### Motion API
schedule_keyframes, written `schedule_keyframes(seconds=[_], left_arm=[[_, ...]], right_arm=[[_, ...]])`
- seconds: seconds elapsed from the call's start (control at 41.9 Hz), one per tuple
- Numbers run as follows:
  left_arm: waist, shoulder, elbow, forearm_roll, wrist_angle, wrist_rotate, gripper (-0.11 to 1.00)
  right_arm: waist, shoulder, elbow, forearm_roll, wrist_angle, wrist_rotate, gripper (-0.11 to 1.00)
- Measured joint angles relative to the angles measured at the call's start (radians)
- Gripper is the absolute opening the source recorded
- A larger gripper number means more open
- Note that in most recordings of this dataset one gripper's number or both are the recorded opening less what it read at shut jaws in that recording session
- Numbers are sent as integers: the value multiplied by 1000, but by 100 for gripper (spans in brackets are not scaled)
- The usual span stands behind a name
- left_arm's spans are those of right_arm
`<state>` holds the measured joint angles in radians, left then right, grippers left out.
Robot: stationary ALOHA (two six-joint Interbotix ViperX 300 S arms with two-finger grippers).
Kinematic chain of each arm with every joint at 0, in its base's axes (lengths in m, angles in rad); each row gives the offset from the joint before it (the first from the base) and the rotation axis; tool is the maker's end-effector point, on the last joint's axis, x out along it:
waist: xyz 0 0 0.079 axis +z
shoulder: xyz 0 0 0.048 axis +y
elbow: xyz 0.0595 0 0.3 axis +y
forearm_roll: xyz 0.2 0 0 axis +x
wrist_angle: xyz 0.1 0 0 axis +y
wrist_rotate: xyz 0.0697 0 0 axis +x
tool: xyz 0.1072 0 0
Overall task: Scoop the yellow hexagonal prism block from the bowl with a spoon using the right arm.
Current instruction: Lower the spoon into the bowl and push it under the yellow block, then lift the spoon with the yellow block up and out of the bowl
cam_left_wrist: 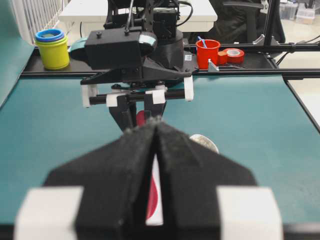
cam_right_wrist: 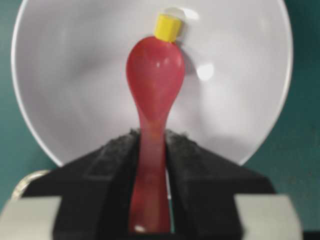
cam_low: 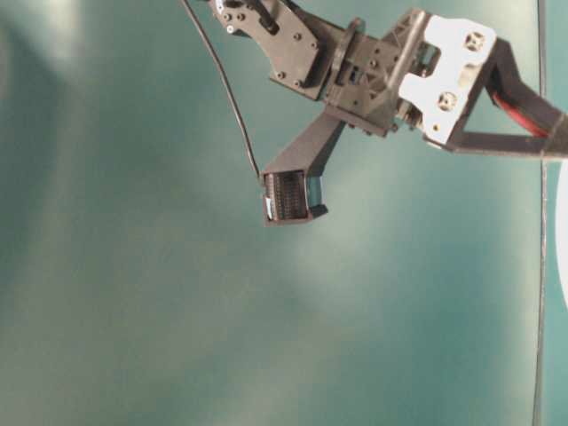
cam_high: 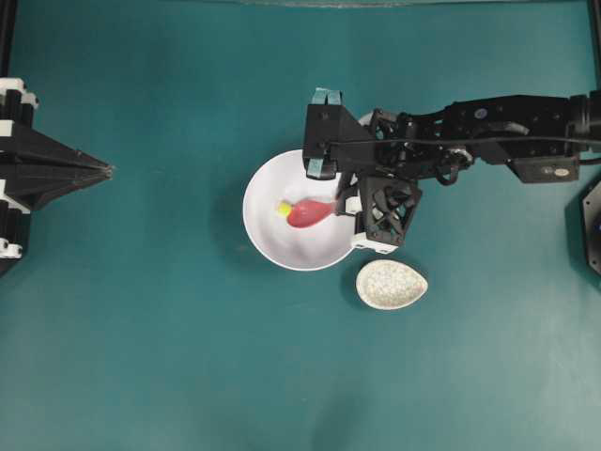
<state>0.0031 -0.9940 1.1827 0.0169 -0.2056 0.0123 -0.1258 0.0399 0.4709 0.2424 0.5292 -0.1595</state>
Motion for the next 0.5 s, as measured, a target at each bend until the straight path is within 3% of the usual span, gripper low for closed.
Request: schedule_keyframes(seconds=[0.501], left_arm=[[-2, 0, 0, 0, 3, 0, 0]], right_arm=[[-8, 5, -15, -31, -87, -2, 22]])
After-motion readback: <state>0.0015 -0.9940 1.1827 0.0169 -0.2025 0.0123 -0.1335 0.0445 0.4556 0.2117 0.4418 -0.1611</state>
